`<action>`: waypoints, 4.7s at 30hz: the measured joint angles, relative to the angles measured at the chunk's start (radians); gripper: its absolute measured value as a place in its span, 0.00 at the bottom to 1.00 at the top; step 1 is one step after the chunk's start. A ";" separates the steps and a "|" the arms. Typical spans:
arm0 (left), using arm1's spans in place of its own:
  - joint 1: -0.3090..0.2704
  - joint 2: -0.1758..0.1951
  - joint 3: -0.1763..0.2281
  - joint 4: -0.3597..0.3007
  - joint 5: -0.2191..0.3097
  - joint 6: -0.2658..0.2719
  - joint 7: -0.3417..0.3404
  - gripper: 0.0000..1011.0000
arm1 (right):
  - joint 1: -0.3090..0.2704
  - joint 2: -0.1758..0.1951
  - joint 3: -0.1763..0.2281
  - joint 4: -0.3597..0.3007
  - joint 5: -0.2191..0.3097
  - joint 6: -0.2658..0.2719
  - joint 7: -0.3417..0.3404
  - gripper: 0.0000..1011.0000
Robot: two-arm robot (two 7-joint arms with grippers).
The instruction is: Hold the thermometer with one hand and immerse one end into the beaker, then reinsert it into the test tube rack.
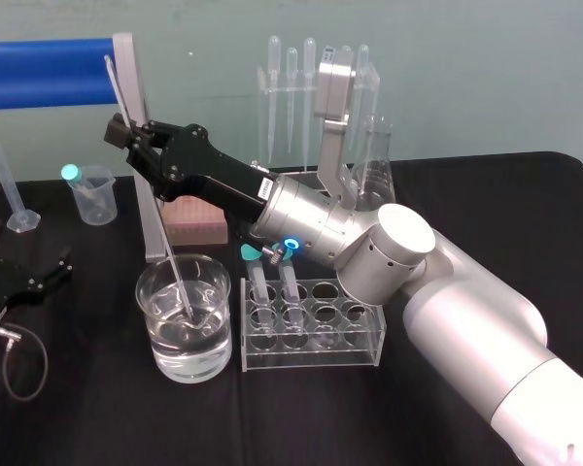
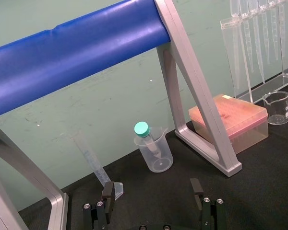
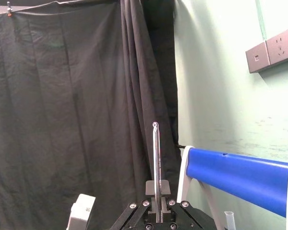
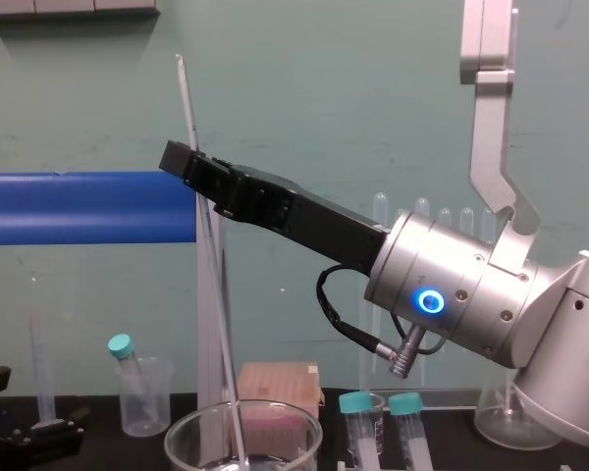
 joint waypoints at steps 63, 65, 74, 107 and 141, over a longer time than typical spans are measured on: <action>0.000 0.000 0.000 0.000 0.000 0.000 0.000 1.00 | 0.000 0.000 0.000 0.000 0.000 0.000 0.000 0.06; 0.000 0.000 0.000 0.000 0.000 0.000 0.000 1.00 | 0.000 0.000 0.000 0.000 0.000 0.000 0.000 0.06; 0.000 0.000 0.000 0.000 0.000 0.000 0.000 1.00 | 0.000 0.000 0.000 0.000 0.000 0.000 0.000 0.06; 0.000 0.000 0.000 0.000 0.000 0.000 0.000 1.00 | 0.000 0.000 0.000 0.000 0.000 0.000 0.000 0.06; 0.000 0.000 0.000 0.000 0.000 0.000 0.000 1.00 | 0.001 0.001 -0.002 -0.002 0.003 -0.010 0.020 0.06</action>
